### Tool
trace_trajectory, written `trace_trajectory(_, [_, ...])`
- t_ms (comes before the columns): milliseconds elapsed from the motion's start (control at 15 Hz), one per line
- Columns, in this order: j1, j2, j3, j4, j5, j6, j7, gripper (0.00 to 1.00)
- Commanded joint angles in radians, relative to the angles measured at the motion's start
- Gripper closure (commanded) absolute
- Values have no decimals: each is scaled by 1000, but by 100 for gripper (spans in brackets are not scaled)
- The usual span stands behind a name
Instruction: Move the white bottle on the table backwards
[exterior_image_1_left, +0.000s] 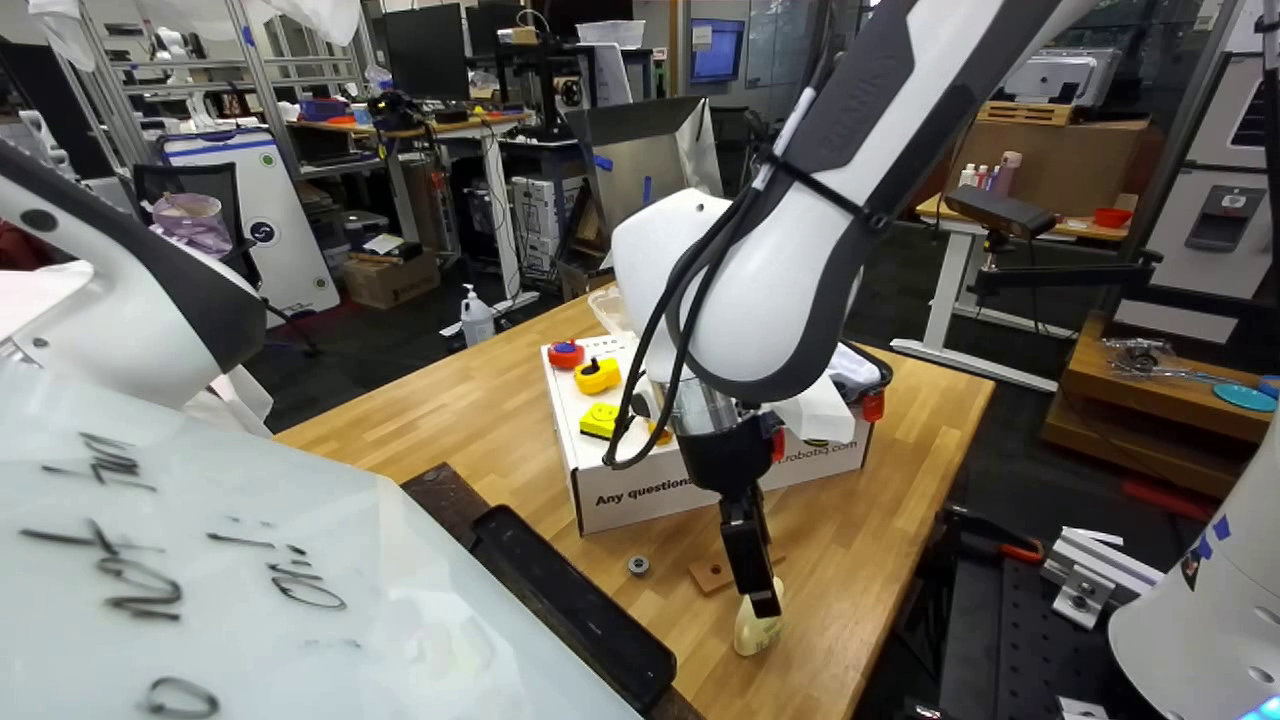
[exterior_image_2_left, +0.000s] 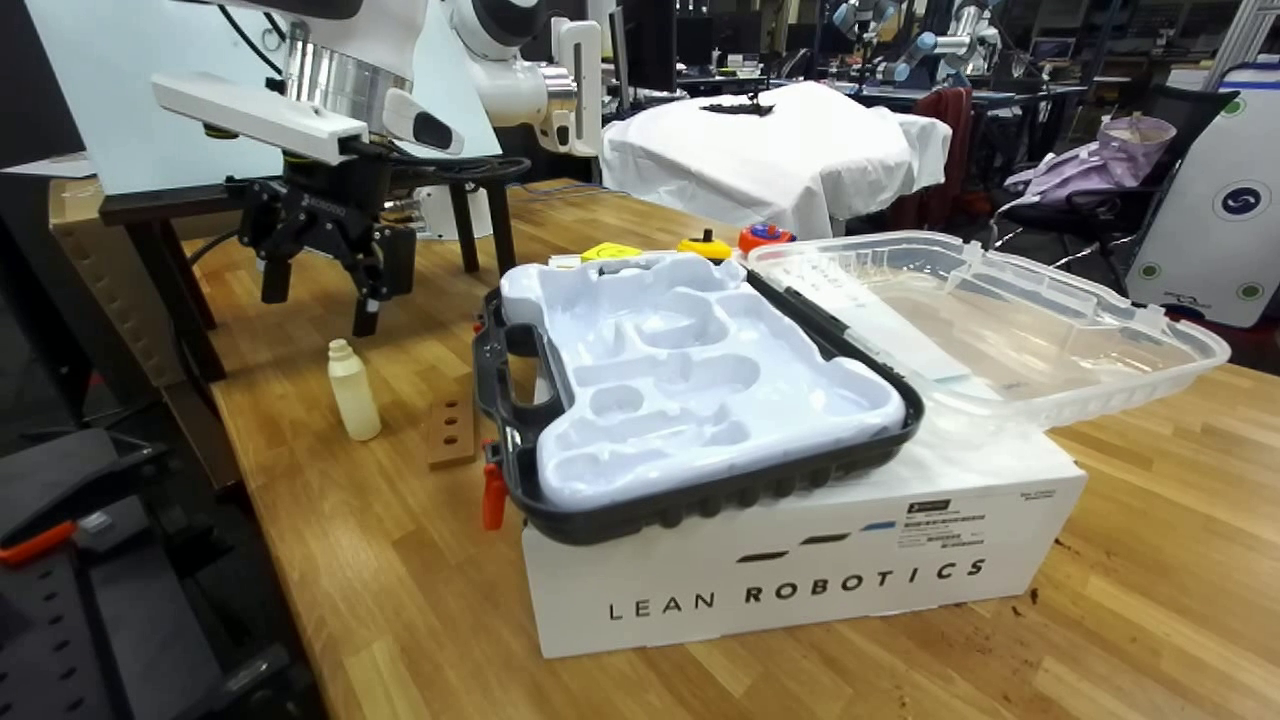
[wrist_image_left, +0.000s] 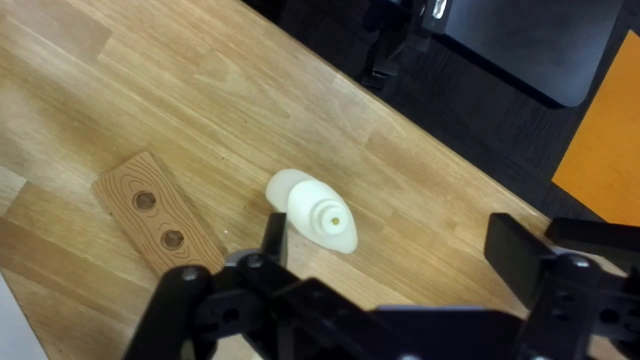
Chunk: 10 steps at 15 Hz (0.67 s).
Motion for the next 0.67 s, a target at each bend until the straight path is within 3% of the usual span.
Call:
trace_trajectory(0, [-16, 18, 10, -4, 3, 60, -30, 0])
trace_trajectory(200, [-40, 54, 17, 12, 36, 4, -122, 0])
trace_trajectory(267, [-22, 36, 14, 0, 2, 31, -53, 0])
trace_trajectory(600, [-35, 59, 18, 4, 13, 29, -93, 0])
